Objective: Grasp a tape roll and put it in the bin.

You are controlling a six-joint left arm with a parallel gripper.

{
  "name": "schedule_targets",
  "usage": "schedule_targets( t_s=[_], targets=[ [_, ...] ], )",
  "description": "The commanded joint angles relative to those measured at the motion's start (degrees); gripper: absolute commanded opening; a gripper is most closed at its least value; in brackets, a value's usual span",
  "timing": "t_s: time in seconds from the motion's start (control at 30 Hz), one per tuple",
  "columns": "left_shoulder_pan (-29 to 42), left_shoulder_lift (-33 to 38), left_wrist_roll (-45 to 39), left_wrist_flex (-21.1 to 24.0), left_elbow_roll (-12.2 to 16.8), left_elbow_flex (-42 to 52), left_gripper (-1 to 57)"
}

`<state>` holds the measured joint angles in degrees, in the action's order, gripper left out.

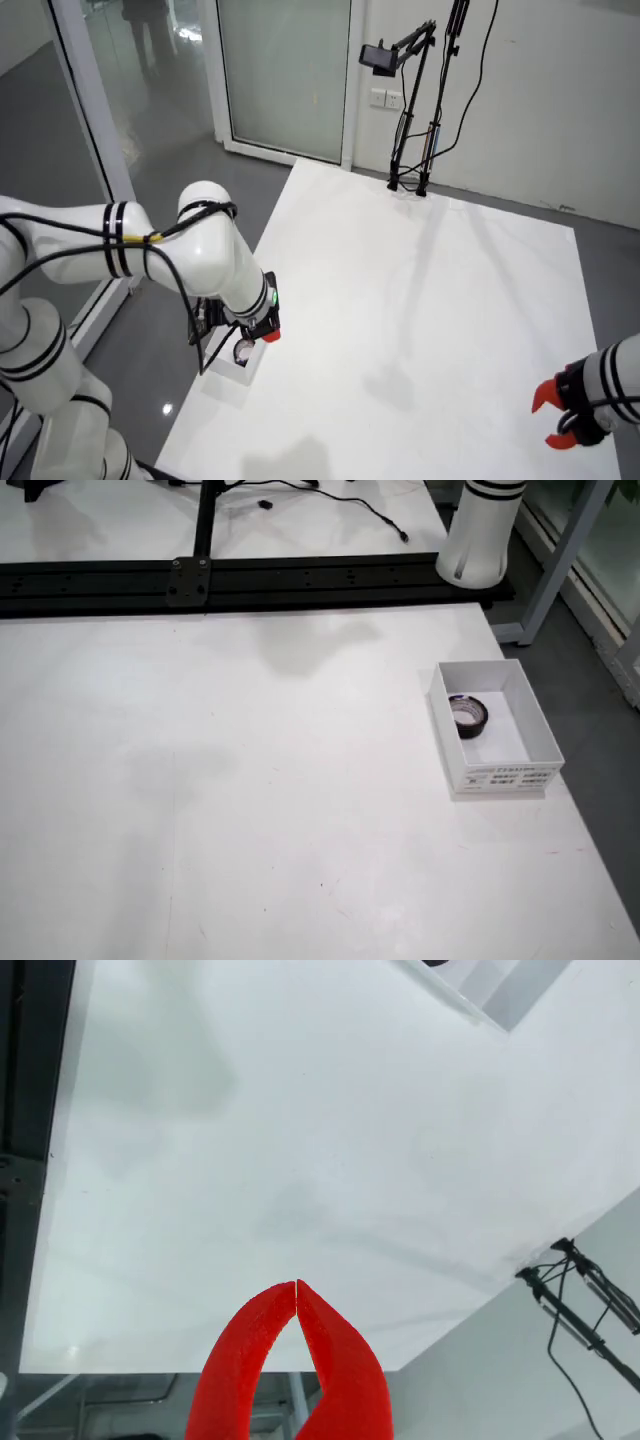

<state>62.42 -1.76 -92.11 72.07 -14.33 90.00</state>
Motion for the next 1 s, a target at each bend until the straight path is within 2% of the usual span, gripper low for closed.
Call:
schedule_targets(
  t_s=[0.03,1.0],
  targets=[
    [2.62,0.00,0.00,0.00,0.09,0.00,-0.4],
    [-0.63,0.00,0.00,0.00,0.09,-0.09,-0.4]
  ],
)
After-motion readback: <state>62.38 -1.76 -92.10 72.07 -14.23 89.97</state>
